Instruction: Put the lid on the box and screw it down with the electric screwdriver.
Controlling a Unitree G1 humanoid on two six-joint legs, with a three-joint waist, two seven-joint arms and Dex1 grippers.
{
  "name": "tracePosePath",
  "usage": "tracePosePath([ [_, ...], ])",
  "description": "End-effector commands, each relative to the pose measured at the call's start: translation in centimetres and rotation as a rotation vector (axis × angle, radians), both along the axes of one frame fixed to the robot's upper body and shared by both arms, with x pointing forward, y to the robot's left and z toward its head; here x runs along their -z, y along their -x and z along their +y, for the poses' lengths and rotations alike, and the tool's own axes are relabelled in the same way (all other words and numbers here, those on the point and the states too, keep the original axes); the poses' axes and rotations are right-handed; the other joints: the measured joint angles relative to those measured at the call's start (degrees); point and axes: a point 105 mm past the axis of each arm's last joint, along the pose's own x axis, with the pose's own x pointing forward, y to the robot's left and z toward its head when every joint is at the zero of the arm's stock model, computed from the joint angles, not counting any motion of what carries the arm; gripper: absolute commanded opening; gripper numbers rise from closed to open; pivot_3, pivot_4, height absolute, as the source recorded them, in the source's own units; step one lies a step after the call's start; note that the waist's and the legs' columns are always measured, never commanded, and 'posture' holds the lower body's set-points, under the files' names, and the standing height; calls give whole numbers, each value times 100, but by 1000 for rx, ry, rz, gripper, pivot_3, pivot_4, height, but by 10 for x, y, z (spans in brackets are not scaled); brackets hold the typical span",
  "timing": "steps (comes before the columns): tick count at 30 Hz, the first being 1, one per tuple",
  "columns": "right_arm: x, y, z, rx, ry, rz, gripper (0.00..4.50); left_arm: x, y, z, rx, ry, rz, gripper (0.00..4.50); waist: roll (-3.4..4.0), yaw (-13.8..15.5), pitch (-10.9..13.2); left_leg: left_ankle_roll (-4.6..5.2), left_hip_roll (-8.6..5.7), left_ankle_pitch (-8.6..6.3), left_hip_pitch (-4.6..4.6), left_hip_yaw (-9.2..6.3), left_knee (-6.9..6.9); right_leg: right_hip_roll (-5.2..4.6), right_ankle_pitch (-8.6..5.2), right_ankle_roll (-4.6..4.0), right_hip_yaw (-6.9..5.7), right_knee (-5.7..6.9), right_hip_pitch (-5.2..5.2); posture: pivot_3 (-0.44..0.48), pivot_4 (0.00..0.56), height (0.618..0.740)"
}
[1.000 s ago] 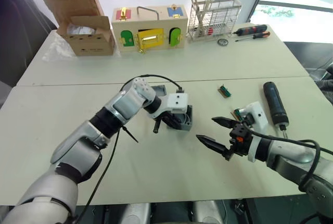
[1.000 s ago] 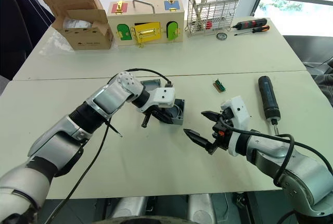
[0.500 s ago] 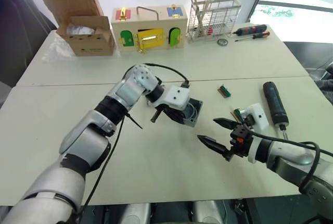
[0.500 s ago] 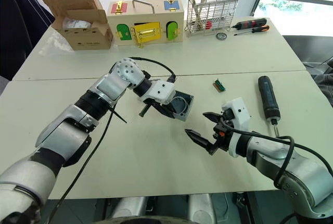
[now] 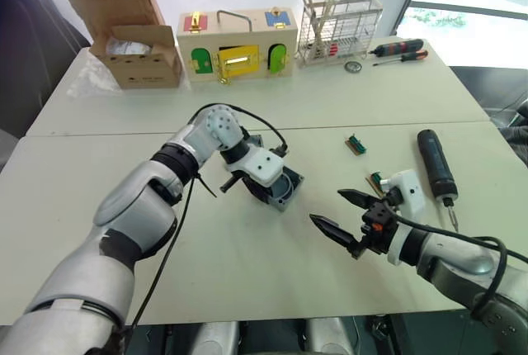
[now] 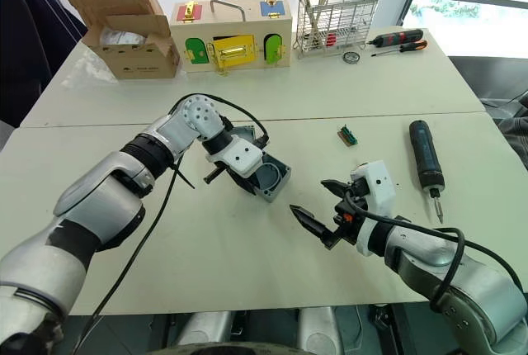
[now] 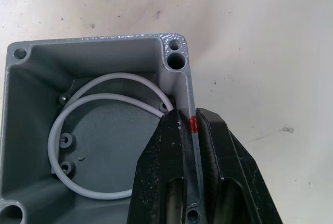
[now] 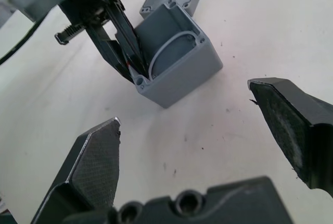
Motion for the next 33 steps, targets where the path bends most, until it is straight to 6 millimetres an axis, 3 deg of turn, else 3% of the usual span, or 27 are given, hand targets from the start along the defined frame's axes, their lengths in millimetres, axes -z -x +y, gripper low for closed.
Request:
tracePosePath([
  [1, -11, 3, 4, -18, -1, -58, 4500, -16, 0, -9, 34, 61, -22, 1617, 0, -7, 0, 0, 0, 0, 0, 0, 0, 0, 0, 0, 0, 0, 0, 0, 150, 734],
  [3, -12, 3, 4, -27, 2, -61, 4500, -20, -2, -8, 17, 76, -26, 2598, 0, -14, 0, 1, 0, -1, 0, 0, 1, 0, 0, 0, 0, 0, 0, 0, 150, 734],
  [5, -14, 2, 5, -41, 6, -64, 4500, -29, -8, -3, -23, 82, -44, 2598, 0, -15, 0, 1, 0, -1, 0, 0, 1, 2, 0, 0, 0, 1, 0, 0, 150, 734],
  [7, -16, 0, 5, -54, 21, -68, 4500, -50, -19, 4, -104, 130, -59, 2598, -2, -22, 2, 2, 0, -1, 0, 0, 1, 2, 0, 1, 0, 3, 0, 0, 150, 734],
  [10, -26, -1, 0, -86, 58, -84, 4500, -96, -34, 11, -286, 306, -53, 2598, -3, -38, 3, 3, 1, -2, -1, 0, 3, 6, -1, 2, -1, 6, -1, 0, 150, 734],
  [13, -45, -4, 0, -154, 112, -126, 4500, -128, -58, 33, -580, 427, -93, 2598, -2, -81, 0, 10, 3, -6, 0, -1, 4, 5, -4, 7, 1, 9, -2, 0, 150, 734],
  [15, -58, -8, 0, -195, 144, -156, 4500, -131, -75, 54, -889, 388, -40, 2598, -2, -104, 1, 11, 3, -7, 2, -4, 5, 5, -5, 8, -2, 12, 0, 0, 150, 734],
  [18, -75, -17, -4, -235, 202, -191, 4500, -130, -83, 75, -1226, 346, 24, 2598, -4, -140, 3, 48, -1, -28, -6, -11, 47, 5, -20, 31, -2, 67, 0, 0, 150, 734],
  [21, -89, -27, -7, -283, 248, -225, 4500, -119, -81, 88, -1448, 309, 74, 2598, -3, -153, 4, 71, 0, -42, -12, -11, 66, 5, -25, 38, -2, 73, -1, 0, 150, 734],
  [29, -85, -46, 1, -384, 318, -254, 4500, -74, -81, 100, -1737, 255, 192, 2598, -3, -142, 4, 27, 2, -18, -19, -7, 71, -3, -25, 38, 4, 72, -12, 0, 150, 734],
  [33, -80, -48, 8, -399, 336, -263, 4500, -49, -84, 91, -1822, 217, 281, 2598, -4, -121, 4, 13, -1, -11, -34, -9, 71, -6, -24, 37, 3, 73, -28, 0, 150, 734],
])
